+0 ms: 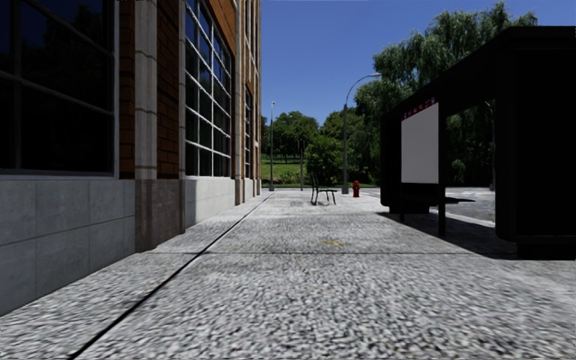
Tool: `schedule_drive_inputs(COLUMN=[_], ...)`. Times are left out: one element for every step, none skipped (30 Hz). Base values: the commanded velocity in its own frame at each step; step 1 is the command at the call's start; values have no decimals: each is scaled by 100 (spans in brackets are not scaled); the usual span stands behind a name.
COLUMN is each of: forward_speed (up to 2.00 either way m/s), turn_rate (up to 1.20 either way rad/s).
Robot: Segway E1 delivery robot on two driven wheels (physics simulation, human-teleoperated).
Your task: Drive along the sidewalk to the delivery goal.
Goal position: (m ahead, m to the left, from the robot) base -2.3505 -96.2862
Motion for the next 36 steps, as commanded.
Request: schedule_drive_inputs(forward_speed=[200, 200, 200, 200, 200, 200, 200, 200, 200, 200, 200, 200, 200, 200, 200, 200, 200, 200, 200, 200, 200, 200, 200, 200, 200, 200, 200, 200, 200, 200, 200, 200, 200, 200, 200, 200], turn_rate=[0, 0, 0, 0, 0, 0, 0, 0, 0, 0, 0, 0, 0, 0, 0, 0, 0, 0, 0, 0, 0, 0, 0, 0, 0, 0, 0, 0, 0, 0, 0, 0, 0, 0, 0, 0])
